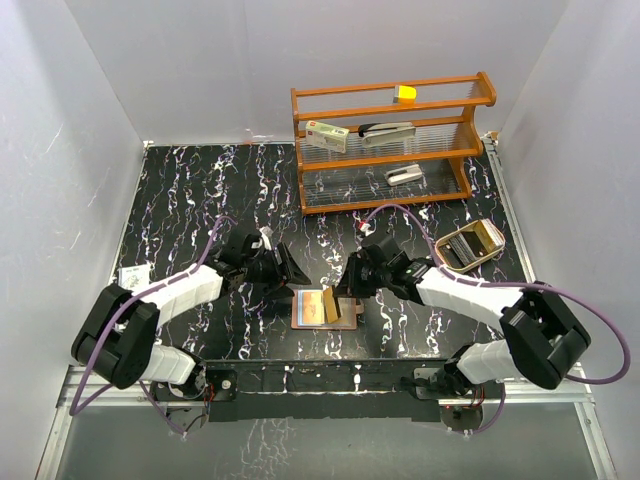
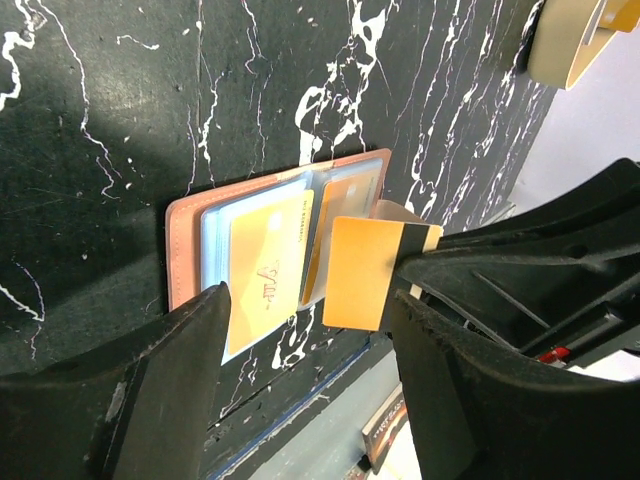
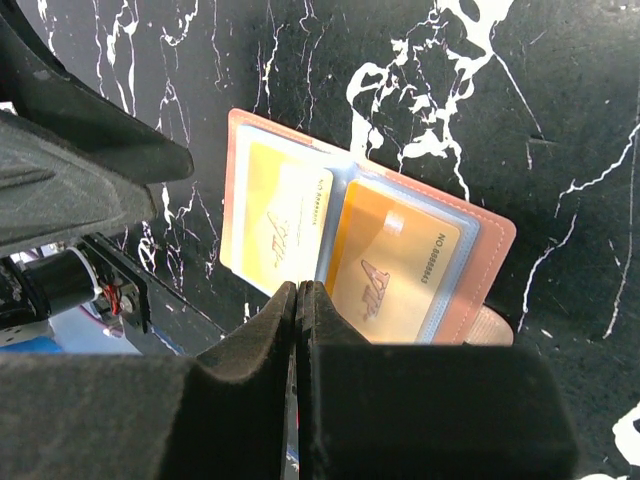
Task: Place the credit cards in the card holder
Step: Turn over the card slot in the card holder.
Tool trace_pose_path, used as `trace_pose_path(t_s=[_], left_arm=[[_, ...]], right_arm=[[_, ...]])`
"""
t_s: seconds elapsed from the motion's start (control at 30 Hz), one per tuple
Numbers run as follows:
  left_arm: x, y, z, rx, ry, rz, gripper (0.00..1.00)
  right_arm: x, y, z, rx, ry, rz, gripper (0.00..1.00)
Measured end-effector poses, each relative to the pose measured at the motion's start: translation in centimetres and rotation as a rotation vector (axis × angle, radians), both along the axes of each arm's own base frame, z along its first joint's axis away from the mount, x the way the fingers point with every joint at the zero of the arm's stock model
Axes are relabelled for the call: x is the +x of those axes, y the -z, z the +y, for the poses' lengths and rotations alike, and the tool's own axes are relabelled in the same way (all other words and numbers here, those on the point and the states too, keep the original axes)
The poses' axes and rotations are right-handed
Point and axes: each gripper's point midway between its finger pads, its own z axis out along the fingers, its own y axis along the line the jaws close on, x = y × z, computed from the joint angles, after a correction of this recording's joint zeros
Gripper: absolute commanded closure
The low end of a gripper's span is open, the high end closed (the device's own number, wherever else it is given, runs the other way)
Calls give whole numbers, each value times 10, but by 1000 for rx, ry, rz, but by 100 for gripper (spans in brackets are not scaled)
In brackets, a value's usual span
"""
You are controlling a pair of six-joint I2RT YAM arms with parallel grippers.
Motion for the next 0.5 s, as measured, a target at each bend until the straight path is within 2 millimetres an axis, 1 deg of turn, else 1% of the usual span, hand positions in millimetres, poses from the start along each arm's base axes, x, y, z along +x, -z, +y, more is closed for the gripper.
trace_pose_path(t_s=[0.27, 0.5], left_arm=[[-2, -1, -5, -47, 9, -4, 36], [-6, 4, -5, -59, 12, 6, 35]], right_arm=[[6, 11, 4, -3, 22, 19, 100], [5, 25, -3, -39, 50, 29, 100]])
